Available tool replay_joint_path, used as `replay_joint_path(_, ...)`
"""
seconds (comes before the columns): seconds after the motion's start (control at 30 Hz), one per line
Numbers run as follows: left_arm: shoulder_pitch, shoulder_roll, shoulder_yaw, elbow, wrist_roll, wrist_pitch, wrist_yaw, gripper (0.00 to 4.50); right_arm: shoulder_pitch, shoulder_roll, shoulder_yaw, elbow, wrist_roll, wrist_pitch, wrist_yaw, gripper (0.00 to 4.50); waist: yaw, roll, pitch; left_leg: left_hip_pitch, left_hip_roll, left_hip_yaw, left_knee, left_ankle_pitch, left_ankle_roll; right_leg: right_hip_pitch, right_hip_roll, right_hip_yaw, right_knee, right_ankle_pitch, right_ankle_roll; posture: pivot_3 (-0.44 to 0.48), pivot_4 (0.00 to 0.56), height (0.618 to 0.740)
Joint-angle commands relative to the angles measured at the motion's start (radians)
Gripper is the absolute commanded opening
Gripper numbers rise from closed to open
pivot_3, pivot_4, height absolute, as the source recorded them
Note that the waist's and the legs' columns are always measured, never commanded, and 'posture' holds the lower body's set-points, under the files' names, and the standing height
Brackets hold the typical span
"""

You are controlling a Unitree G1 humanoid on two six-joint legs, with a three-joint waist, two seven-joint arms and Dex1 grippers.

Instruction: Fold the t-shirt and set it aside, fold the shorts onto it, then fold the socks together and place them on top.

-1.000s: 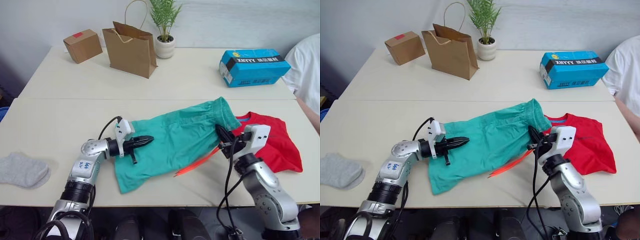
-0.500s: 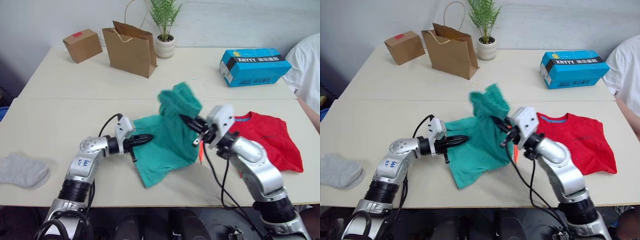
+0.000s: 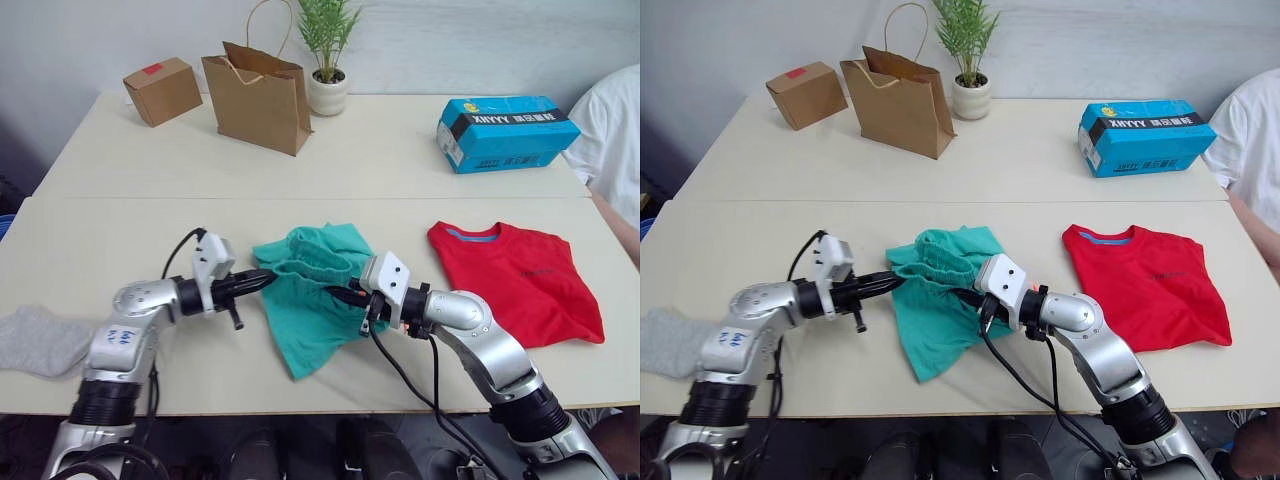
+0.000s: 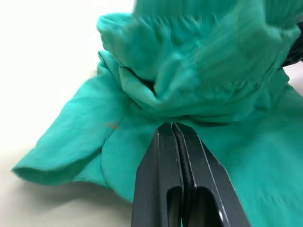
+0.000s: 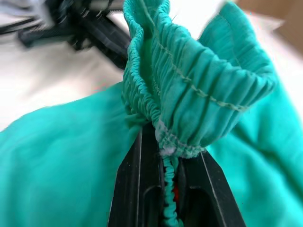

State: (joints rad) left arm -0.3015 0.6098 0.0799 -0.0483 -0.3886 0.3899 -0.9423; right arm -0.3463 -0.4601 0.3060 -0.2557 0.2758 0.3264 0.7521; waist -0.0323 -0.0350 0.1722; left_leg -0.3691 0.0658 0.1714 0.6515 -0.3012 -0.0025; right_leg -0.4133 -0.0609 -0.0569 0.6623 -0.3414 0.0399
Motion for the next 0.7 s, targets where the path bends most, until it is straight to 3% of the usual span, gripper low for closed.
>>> replay_joint_path(0.03, -0.016, 0.037, 0.08, -0.03, -0.041, -0.03, -0.016, 0.0, -0.034, 0.034, -0.028, -0.029, 0.083, 0.058, 0.04, 0.82, 0.001, 0.0, 0.0, 0.0, 0.0, 0.0, 0.0, 0.0, 0.0, 0.0, 0.0, 0.0, 0.0, 0.0, 0.0, 0.0, 0.15, 0.74)
replay_joint_path(0.27, -0.062, 0.208, 0.132, 0.056, -0.058, -0.004, -0.125, 0.0, -0.052, -0.04, -0.105, -0.083, 0.321, 0.221, 0.235, 3.13, 0.003, 0.0, 0.0, -0.001, 0.0, 0.0, 0.0, -0.001, 0.001, 0.0, -0.001, -0.001, -0.001, 0.0, 0.0, 0.0, 0.15, 0.74)
replay_joint_path(0.37, -0.125, 0.212, 0.133, 0.083, -0.067, 0.002, -0.121, 0.0, -0.067, -0.091, -0.201, -0.097, 0.53, 0.407, 0.267, 3.13, 0.007, 0.0, 0.0, -0.001, -0.001, -0.001, 0.0, -0.001, 0.002, 0.001, -0.002, -0.002, -0.002, 0.0, 0.0, 0.0, 0.15, 0.74)
replay_joint_path(0.47, -0.184, 0.172, 0.118, 0.062, -0.103, 0.044, -0.106, 0.0, -0.092, -0.087, -0.285, -0.035, 0.585, 0.443, 0.229, 3.13, 0.006, 0.0, 0.0, -0.001, -0.001, -0.002, 0.001, -0.002, 0.002, 0.001, -0.003, -0.003, -0.001, 0.0, -0.001, 0.0, 0.15, 0.74)
replay_joint_path(0.53, -0.213, 0.12, 0.094, 0.026, -0.134, 0.088, -0.085, 0.0, -0.118, -0.038, -0.318, 0.047, 0.522, 0.393, 0.137, 2.74, 0.005, 0.0, 0.0, -0.001, -0.001, -0.002, 0.001, -0.002, 0.002, 0.001, -0.002, -0.003, -0.001, 0.0, -0.001, 0.0, 0.15, 0.74)
replay_joint_path(0.7, -0.238, -0.019, -0.058, 0.012, -0.068, 0.161, 0.007, 0.0, -0.094, -0.008, -0.109, 0.21, 0.086, -0.013, 0.083, 1.16, 0.002, 0.0, 0.0, -0.002, -0.001, 0.0, 0.001, -0.001, 0.001, 0.0, -0.001, -0.002, -0.001, 0.0, 0.0, 0.0, 0.15, 0.74)
